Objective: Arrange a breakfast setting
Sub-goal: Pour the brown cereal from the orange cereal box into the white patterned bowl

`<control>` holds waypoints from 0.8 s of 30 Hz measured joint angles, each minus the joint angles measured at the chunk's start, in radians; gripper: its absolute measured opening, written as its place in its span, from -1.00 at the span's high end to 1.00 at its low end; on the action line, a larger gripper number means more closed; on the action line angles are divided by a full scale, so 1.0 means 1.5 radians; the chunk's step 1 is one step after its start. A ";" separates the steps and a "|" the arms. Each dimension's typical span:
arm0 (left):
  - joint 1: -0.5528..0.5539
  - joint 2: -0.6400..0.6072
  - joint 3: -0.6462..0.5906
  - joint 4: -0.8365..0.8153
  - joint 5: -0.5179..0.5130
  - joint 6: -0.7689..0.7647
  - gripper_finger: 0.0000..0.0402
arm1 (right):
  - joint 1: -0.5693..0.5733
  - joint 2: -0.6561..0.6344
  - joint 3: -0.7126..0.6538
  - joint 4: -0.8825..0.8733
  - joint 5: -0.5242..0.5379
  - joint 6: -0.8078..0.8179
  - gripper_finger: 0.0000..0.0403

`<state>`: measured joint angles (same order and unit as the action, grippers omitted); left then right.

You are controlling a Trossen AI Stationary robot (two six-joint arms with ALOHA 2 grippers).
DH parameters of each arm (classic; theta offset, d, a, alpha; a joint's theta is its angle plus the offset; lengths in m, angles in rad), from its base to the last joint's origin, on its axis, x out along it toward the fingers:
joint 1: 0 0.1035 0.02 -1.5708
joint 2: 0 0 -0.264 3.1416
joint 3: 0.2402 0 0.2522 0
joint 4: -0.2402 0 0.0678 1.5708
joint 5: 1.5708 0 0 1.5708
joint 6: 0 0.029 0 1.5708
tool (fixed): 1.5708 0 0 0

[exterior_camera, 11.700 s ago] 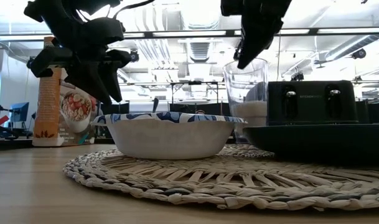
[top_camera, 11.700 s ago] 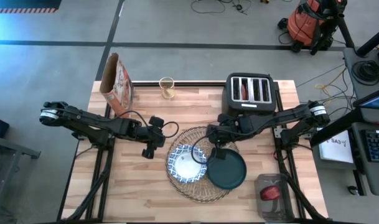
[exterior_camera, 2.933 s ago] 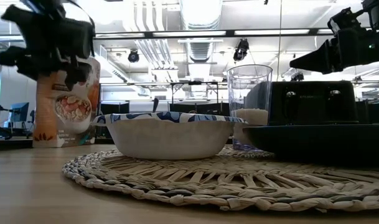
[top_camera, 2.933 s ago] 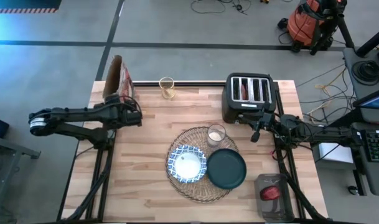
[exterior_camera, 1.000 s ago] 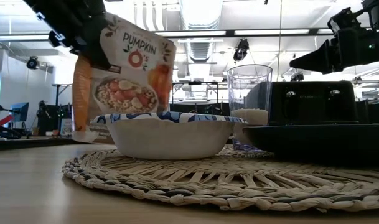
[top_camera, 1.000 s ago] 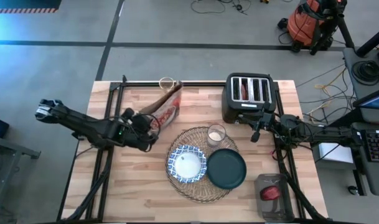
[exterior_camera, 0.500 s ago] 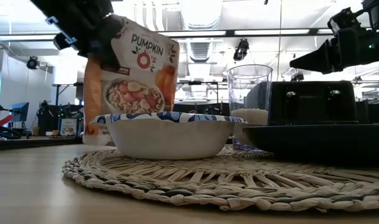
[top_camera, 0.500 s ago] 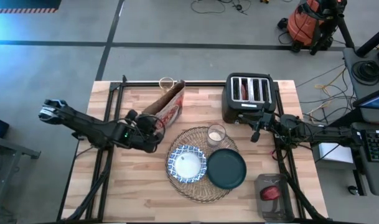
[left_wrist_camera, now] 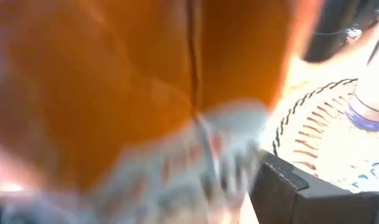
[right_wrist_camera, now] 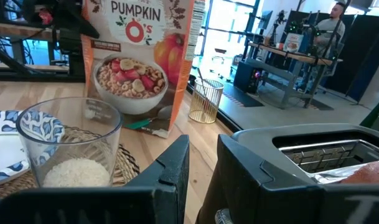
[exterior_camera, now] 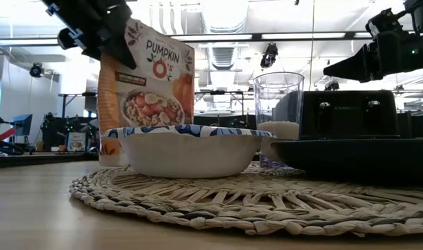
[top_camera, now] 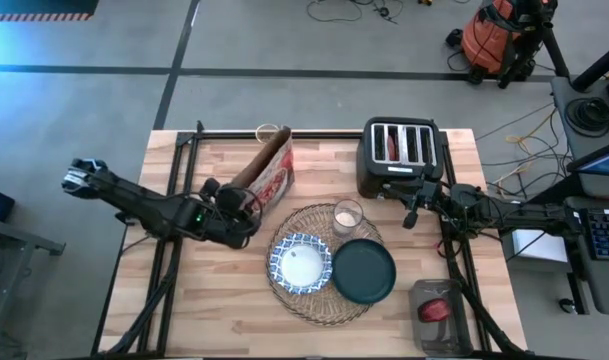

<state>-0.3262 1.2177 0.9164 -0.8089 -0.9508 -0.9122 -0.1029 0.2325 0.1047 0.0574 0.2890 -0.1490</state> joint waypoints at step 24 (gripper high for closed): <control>-0.188 0.075 -0.172 0.085 -0.125 -0.257 0.19 | 0.000 0.000 0.000 0.000 0.000 0.000 0.64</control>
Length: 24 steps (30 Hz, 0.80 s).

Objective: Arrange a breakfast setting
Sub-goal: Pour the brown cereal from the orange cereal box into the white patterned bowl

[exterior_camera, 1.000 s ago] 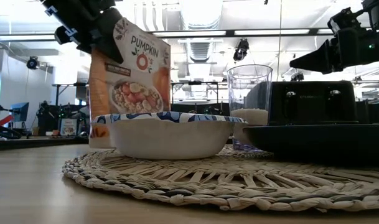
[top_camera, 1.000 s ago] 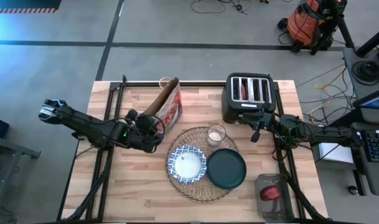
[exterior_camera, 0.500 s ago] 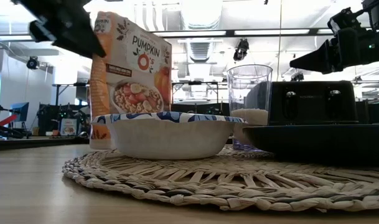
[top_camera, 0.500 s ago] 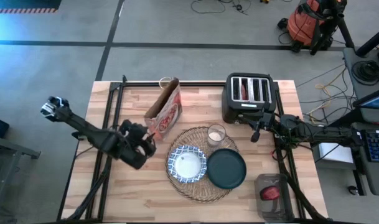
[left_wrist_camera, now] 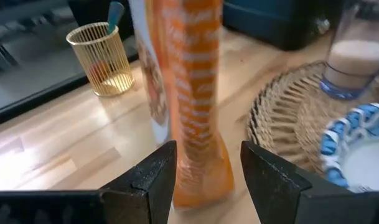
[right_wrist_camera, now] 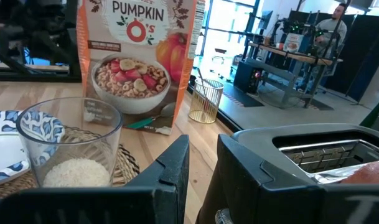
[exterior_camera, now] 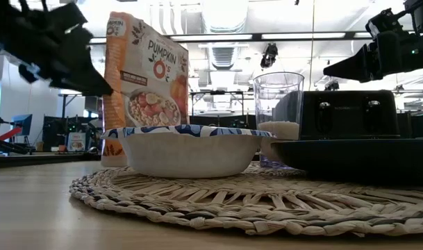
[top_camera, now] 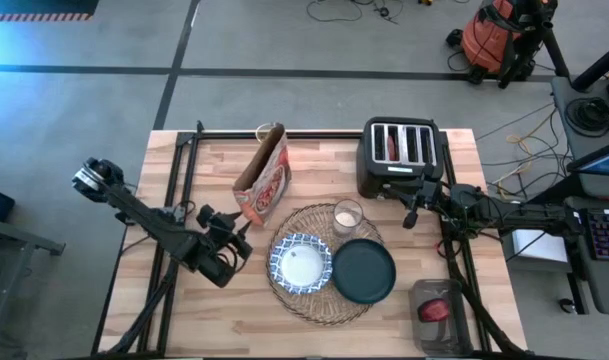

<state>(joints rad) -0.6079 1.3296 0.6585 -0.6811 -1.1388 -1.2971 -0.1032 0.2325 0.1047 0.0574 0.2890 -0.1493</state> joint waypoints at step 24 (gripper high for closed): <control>0.042 0.157 -0.074 0.187 -0.179 -0.054 -0.16 | 0.000 0.000 0.000 0.000 0.000 0.000 0.64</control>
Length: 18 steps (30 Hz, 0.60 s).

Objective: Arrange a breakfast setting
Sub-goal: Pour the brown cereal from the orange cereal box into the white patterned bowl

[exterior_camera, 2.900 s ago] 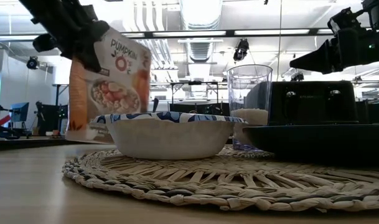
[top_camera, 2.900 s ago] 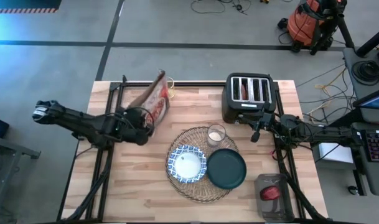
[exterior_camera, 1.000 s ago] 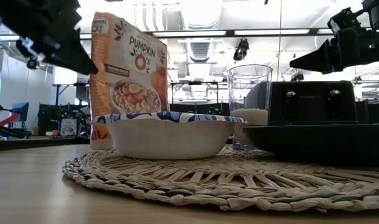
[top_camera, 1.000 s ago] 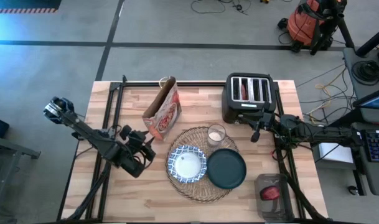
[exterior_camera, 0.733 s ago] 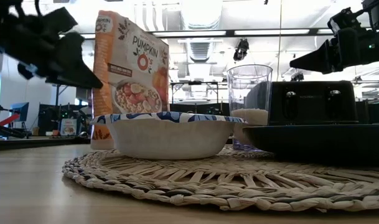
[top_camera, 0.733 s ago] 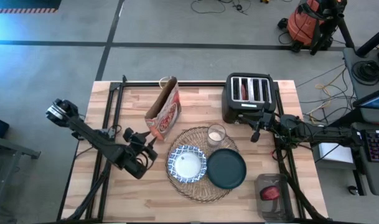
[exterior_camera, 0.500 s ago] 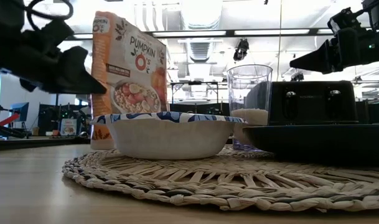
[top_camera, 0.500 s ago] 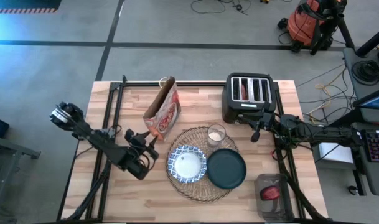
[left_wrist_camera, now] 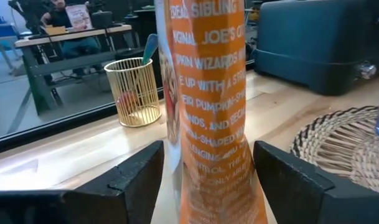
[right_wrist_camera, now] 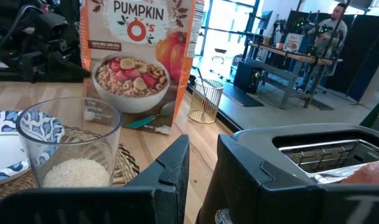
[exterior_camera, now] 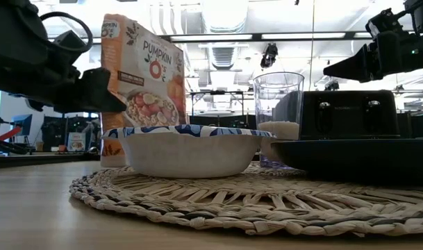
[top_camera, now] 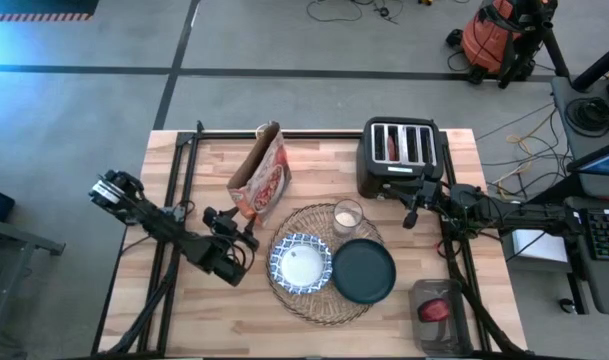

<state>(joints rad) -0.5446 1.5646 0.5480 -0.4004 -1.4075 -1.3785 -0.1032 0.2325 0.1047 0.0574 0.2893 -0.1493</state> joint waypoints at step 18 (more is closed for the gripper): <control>0.039 0.000 -0.001 0.007 0.000 0.000 -0.14 | 0.000 0.000 0.000 0.000 0.000 0.000 0.64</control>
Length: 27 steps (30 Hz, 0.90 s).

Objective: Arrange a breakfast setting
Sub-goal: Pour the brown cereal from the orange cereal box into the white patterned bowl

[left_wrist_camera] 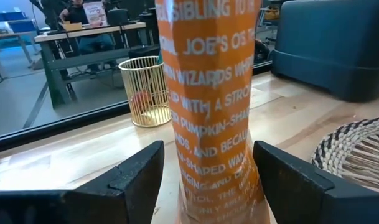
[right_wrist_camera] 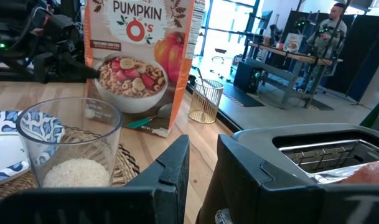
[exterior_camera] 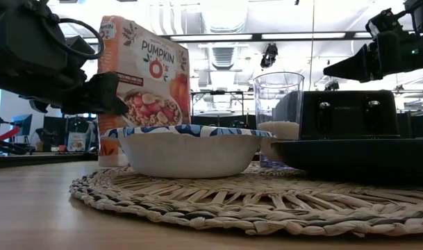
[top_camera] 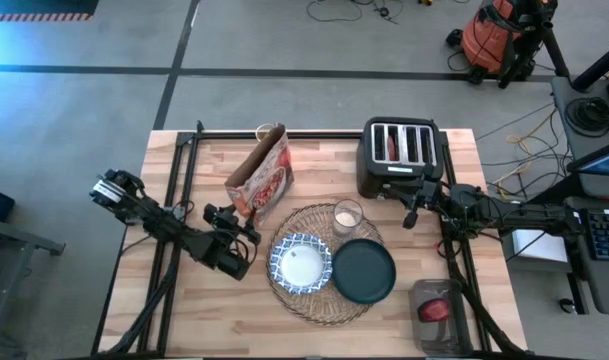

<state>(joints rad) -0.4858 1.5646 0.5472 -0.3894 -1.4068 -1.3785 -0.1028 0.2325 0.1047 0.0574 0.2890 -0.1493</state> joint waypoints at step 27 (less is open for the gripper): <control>0.077 0.000 0.000 0.078 0.070 0.037 0.34 | 0.000 0.000 0.000 0.000 0.000 0.000 0.64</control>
<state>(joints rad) -0.3707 1.5646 0.5472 -0.2726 -1.3020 -1.3230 -0.1028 0.2325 0.1047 0.0574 0.2890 -0.1493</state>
